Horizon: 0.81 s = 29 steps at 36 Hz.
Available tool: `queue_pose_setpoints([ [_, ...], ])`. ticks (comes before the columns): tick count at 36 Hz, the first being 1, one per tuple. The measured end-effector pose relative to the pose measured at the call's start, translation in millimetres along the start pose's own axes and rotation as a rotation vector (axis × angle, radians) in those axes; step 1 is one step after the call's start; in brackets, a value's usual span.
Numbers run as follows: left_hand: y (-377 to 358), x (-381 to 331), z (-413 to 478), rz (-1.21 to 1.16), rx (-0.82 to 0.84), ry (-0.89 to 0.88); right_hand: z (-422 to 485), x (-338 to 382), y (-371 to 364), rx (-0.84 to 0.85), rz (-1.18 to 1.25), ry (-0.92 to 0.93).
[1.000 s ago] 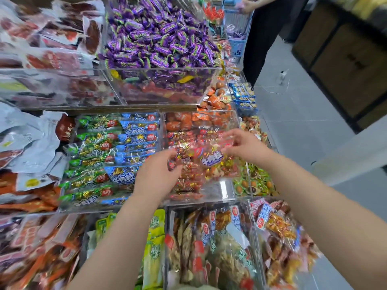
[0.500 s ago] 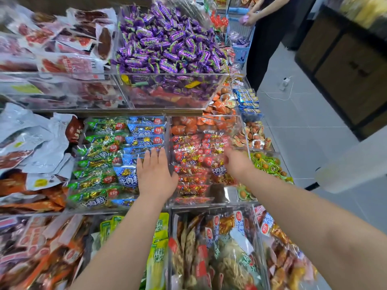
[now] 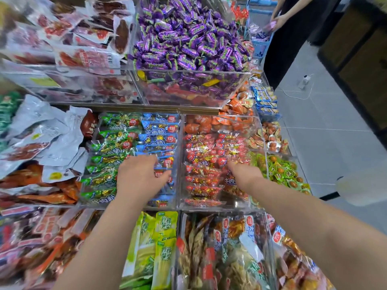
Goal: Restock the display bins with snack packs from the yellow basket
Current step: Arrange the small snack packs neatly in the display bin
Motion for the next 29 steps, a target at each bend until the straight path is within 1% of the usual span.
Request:
queue_pose_setpoints([
  [2,-3.6,7.5,-3.2,0.099,0.167,-0.050,0.8,-1.1,-0.8,-0.043,-0.039,0.019],
  [4,-8.3,11.1,-6.0,0.128,0.309,-0.080,1.2,-0.8,-3.3,-0.076,-0.085,0.036],
  [6,-12.2,12.0,-5.8,0.034,0.389,-0.057,1.5,0.4,-7.7,-0.094,-0.109,0.042],
  [8,-16.9,9.9,-3.0,-0.058,0.424,-0.046,1.8,2.4,-11.3,-0.103,-0.096,0.045],
  [10,-22.2,5.3,0.0,-0.089,0.425,-0.062,2.3,3.9,-14.4,-0.098,-0.073,0.043],
  [14,-27.4,2.2,7.0,-0.128,0.408,-0.019,2.8,4.0,-15.0,-0.080,-0.058,0.023],
  [17,-32.8,-1.5,4.6,-0.115,0.422,-0.082,3.6,6.3,-11.5,-0.063,-0.046,0.010],
  [19,-37.9,-4.7,1.0,-0.183,0.440,-0.119,4.2,7.3,-9.4,-0.062,-0.052,-0.003],
  [21,-38.9,-5.9,1.3,-0.240,0.453,-0.112,4.1,7.2,-9.6,-0.070,-0.061,-0.012],
  [24,-35.6,-5.7,4.8,-0.254,0.451,-0.097,1.9,4.8,-12.2,-0.128,-0.088,0.020],
  [26,-32.0,-7.7,1.4,-0.212,0.398,-0.120,-0.8,1.5,-17.9,-0.181,-0.100,0.032],
  [29,-21.4,-12.0,-7.9,-0.046,0.247,-0.189,-7.8,-0.7,-29.2,-0.218,-0.104,0.006],
])
Point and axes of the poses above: each hand's wrist, its own z-axis towards the middle knuckle, its own y-axis out of the back of the hand, x = y × z, the point moved 3 cm from there along z, towards the middle knuckle, and after that the axes turned 4 degrees about -x, right-handed, at the moved point
